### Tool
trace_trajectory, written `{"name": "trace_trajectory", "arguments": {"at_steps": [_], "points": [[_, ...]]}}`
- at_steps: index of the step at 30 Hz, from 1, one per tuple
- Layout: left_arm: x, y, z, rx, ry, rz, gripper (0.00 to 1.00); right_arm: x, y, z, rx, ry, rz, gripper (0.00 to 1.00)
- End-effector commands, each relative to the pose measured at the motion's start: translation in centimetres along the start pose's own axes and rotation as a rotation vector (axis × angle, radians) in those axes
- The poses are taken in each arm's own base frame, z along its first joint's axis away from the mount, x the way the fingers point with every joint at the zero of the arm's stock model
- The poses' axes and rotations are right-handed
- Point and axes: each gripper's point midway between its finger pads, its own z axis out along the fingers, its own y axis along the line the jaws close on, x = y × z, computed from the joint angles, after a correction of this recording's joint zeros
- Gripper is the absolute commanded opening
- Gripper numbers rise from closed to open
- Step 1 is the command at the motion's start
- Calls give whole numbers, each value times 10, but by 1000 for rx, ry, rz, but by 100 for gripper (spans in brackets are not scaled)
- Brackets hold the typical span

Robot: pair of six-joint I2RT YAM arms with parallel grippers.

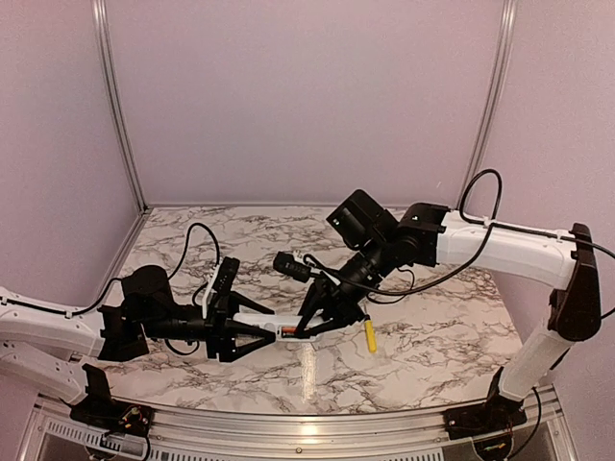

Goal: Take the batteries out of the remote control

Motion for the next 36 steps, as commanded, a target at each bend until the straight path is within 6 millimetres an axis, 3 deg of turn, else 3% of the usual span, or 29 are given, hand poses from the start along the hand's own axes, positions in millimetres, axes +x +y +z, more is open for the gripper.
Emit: {"name": "trace_trajectory", "arguments": {"at_steps": [1,7,13,19,24,26,32,36], "points": [[-1,-3,4,17,19,-1,68,3,-3,0,-3,33,-5,0],[2,-1,7,16,33,-9,60,3,-2,-1,-2,32,-16,0],[4,2,9,7,42,-18,65,2,-1,-3,6,31,-16,0],[5,1,10,18,49,-20,61,3,0,-5,13,32,-17,0],[8,0,12,27,60,-27,75,0,2,-7,18,30,-22,0],[9,1,13,26,64,-29,76,-1,3,-10,22,25,-26,0],[10,2,15,27,72,-31,60,0,4,-11,25,25,-28,0],[10,1,16,35,76,-34,61,-1,5,-12,29,21,-33,0]]}}
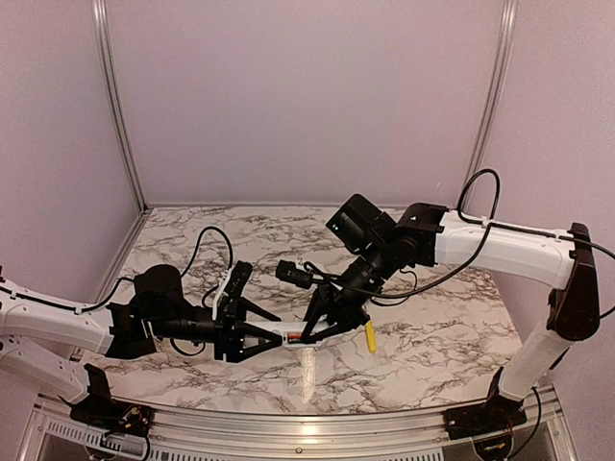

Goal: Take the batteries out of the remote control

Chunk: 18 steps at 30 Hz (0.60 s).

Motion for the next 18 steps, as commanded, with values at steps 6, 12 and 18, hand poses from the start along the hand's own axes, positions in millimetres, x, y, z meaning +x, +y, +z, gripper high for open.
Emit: {"name": "trace_trajectory", "arguments": {"at_steps": [6,12,18], "points": [[-3,-8,6,42,13,10,34,-17,10,-18,26,-50,-60,0],[-2,-8,10,42,20,4,0,-19,7,-21,62,-63,-67,0],[-7,1,10,-13,-5,-15,0,-29,-11,-36,226,-128,-38,57]]}}
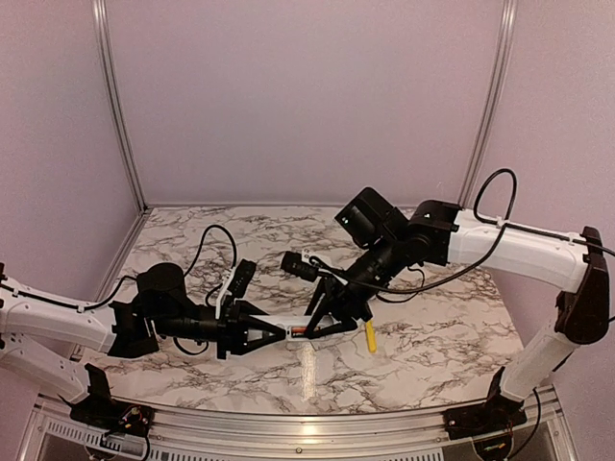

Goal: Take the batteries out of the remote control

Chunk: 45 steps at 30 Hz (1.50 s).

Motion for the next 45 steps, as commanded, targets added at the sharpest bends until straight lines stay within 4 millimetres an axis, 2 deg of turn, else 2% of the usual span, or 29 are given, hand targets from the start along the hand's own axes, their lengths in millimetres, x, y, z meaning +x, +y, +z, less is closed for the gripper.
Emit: {"name": "trace_trajectory", "arguments": {"at_steps": [1,2,4,6,8,11,13,17,22,25,28,32,37,45], "points": [[-5,9,4,-56,-14,-19,0,-27,-10,-26,162,-135,-23,67],[-6,13,3,-75,-22,-26,0,-28,-14,-31,202,-157,-10,80],[-7,18,3,-103,-35,-37,0,-32,-22,-45,299,-220,17,89],[-10,23,2,-135,-52,-47,0,-30,-33,-58,395,-286,101,92],[-13,30,0,-178,-75,-60,0,-22,-52,-74,539,-346,209,93],[-16,44,-4,-252,-114,-84,0,6,-84,-100,769,-426,420,91],[-19,51,-6,-293,-142,-106,0,27,-93,-106,839,-467,519,89],[-22,64,-8,-349,-192,-152,0,67,-102,-89,895,-509,631,85],[-19,73,-14,-388,-233,-190,0,103,-108,-73,1050,-505,759,84],[-20,74,-19,-400,-253,-189,0,119,-114,-61,1118,-519,827,82],[-24,74,-26,-420,-274,-185,0,133,-121,-39,1162,-500,851,79],[-28,81,-37,-478,-317,-184,0,145,-125,-15,1243,-475,828,77],[-29,79,-35,-460,-321,-197,0,149,-123,-13,1377,-554,786,76],[-26,78,-36,-456,-315,-206,0,190,-136,-21,1444,-671,784,69]]}}
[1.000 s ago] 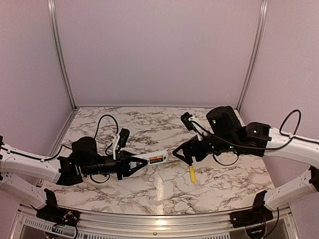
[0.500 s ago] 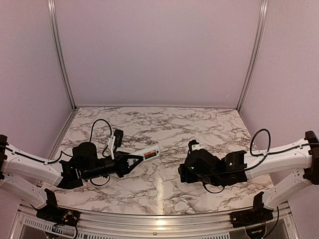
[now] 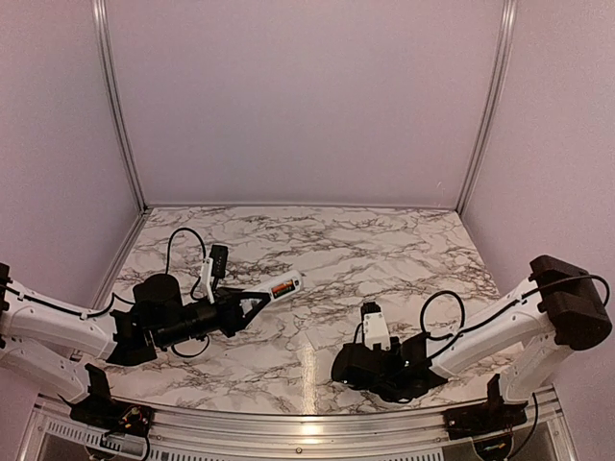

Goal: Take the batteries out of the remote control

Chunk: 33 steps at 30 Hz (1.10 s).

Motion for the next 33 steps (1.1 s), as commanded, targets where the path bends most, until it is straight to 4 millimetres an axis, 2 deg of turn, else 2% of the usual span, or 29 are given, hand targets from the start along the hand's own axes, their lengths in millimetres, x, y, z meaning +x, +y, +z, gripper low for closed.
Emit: {"name": "trace_trajectory", "arguments": {"at_steps": [1,10,17,22,27,33], "points": [[-10,-6,-5,23,-45,-7,0,-8,-33,4,65,-168,195,67],[-9,-6,-4,26,-38,-10,0,-2,-36,8,-55,-221,196,61],[-9,-7,-5,28,-39,-12,0,1,-27,12,-92,-226,175,59],[-8,-7,-6,30,-38,-11,0,3,-27,16,-86,-231,136,53],[-8,-7,-5,32,-37,-13,0,10,-32,27,-58,-205,102,46],[-8,-8,-6,34,-38,-14,0,13,-30,36,-42,-181,78,42]]}}
